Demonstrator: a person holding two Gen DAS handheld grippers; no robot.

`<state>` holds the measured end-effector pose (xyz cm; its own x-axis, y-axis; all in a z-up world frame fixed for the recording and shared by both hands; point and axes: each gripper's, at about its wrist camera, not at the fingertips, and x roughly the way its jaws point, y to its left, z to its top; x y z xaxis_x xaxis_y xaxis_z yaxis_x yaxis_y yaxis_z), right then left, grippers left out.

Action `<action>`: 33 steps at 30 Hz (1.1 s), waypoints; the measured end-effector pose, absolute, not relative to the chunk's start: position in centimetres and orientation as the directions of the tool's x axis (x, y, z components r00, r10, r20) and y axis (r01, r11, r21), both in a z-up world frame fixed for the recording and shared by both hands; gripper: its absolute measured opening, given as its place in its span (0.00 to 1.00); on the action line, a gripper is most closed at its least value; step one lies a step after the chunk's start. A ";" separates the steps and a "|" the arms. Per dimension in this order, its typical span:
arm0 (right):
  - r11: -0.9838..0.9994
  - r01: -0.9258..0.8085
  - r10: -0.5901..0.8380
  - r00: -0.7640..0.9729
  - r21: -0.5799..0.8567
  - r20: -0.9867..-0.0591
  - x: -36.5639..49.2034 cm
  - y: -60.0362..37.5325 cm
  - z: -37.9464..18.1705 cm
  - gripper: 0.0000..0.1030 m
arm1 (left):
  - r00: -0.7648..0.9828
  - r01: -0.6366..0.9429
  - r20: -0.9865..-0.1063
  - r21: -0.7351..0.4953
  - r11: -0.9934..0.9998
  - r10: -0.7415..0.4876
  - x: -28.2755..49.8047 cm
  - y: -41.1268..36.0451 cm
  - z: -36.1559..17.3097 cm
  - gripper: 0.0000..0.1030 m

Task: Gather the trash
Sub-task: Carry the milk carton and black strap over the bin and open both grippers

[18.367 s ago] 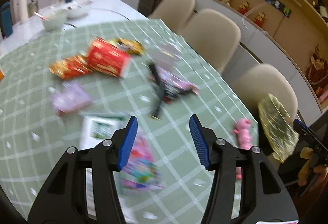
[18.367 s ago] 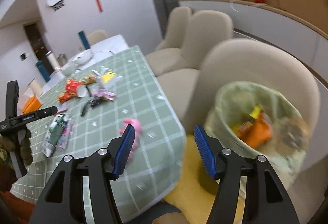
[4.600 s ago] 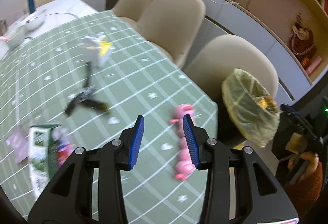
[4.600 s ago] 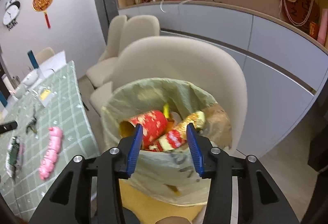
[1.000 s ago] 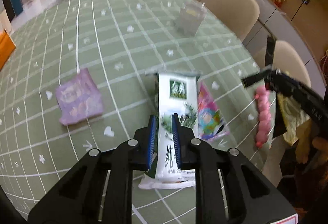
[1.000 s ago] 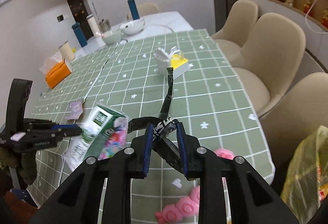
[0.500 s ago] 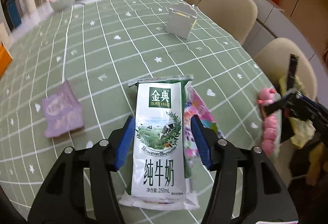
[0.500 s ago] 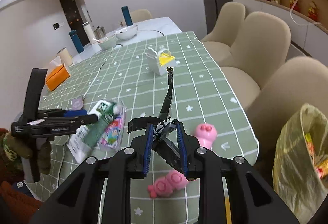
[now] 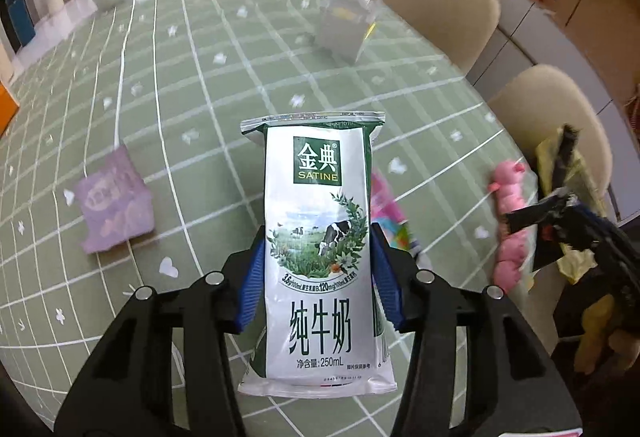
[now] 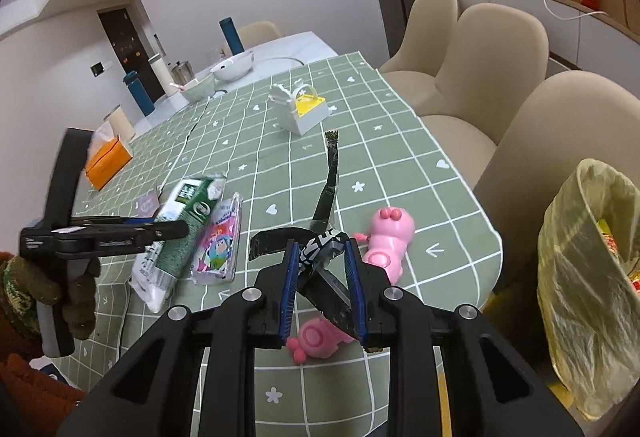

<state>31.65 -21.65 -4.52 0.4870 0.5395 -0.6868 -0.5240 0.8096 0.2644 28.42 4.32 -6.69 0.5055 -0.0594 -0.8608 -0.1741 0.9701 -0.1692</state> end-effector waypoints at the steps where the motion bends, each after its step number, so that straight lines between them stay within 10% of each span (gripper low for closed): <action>1: 0.811 -0.523 0.540 0.494 0.263 -0.682 31.7 -21.8 -4.3 0.23 | 0.521 -0.167 -0.851 -0.173 0.971 -0.062 28.4 4.3 -6.2 0.45; 19: 0.892 -0.423 0.441 0.741 0.158 -0.507 31.6 -33.4 5.0 0.23 | 0.881 0.108 -0.444 -0.151 0.983 -0.165 31.1 -8.6 12.6 0.45; 33: 0.981 -0.152 0.192 0.850 0.120 -0.491 31.7 -45.0 7.0 0.23 | 0.786 0.386 -0.448 -0.182 0.904 -0.425 36.6 -21.8 11.5 0.45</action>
